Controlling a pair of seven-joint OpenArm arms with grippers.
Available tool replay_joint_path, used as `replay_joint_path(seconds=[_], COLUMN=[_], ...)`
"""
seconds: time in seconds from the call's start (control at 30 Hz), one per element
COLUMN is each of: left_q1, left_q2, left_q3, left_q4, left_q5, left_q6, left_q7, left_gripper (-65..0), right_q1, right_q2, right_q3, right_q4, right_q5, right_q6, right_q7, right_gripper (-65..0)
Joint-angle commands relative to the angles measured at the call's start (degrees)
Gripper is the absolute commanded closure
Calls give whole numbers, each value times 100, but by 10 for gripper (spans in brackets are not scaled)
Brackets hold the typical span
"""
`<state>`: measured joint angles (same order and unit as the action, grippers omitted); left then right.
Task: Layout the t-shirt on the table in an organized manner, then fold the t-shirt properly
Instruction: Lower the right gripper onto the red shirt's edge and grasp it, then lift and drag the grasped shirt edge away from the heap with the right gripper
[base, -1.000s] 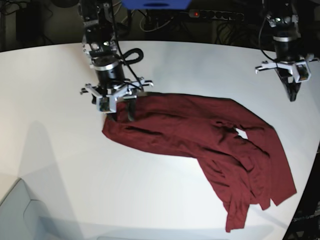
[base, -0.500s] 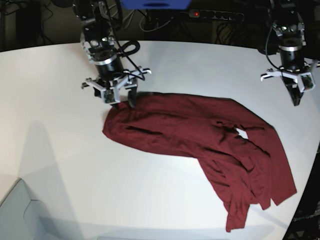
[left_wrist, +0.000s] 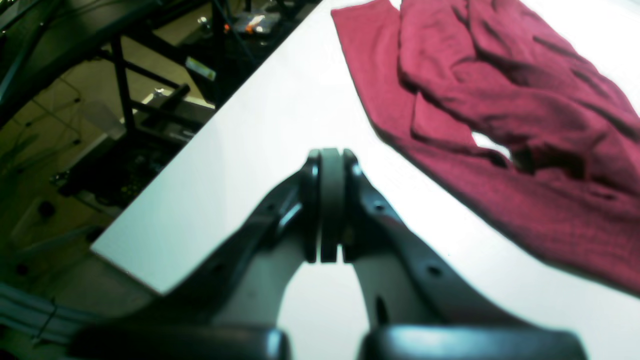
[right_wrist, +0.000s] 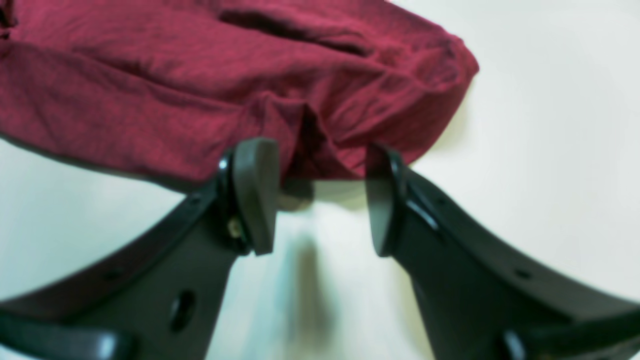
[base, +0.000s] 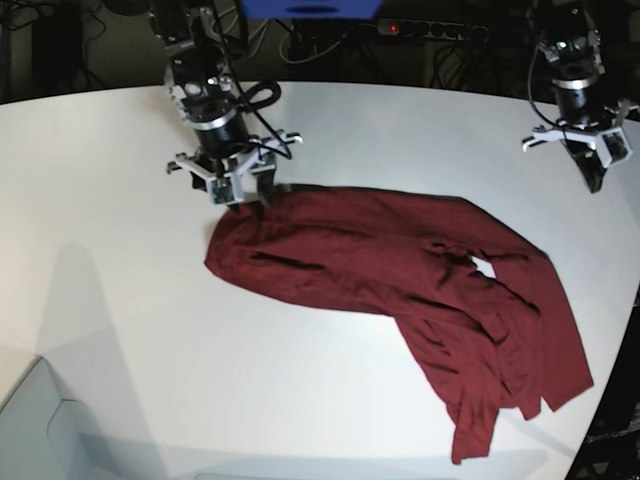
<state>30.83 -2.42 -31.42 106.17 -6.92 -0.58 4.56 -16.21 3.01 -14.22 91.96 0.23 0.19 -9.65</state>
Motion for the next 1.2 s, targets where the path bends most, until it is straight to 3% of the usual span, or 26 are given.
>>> replay_joint_path(seconds=[0.0,0.33,0.63,1.17], left_q1=[7,-19,-46,-46], left_q2=[-35,-35,-53,-79], left_q3=[-19,17,8,-19], left_q4=[95,86,86,77], left_q5=[-7,-7,46,54], left_q6=[27,27,27,27], left_q7=[-161,-161,-161,-161], left_gripper=[-5,-5,-5,-5], right_q1=[34,306,561,711], right_q2=[-6,-50,-129,-112], right_q3=[-7,-147,-358,-323], right_q4=[100,92,83,-348], right_q5=[-10,-10,8,8], right_q6=[12,12,12,12], right_q7=[169,161,-393,-349], right_gripper=[-291,-291,-291,-291])
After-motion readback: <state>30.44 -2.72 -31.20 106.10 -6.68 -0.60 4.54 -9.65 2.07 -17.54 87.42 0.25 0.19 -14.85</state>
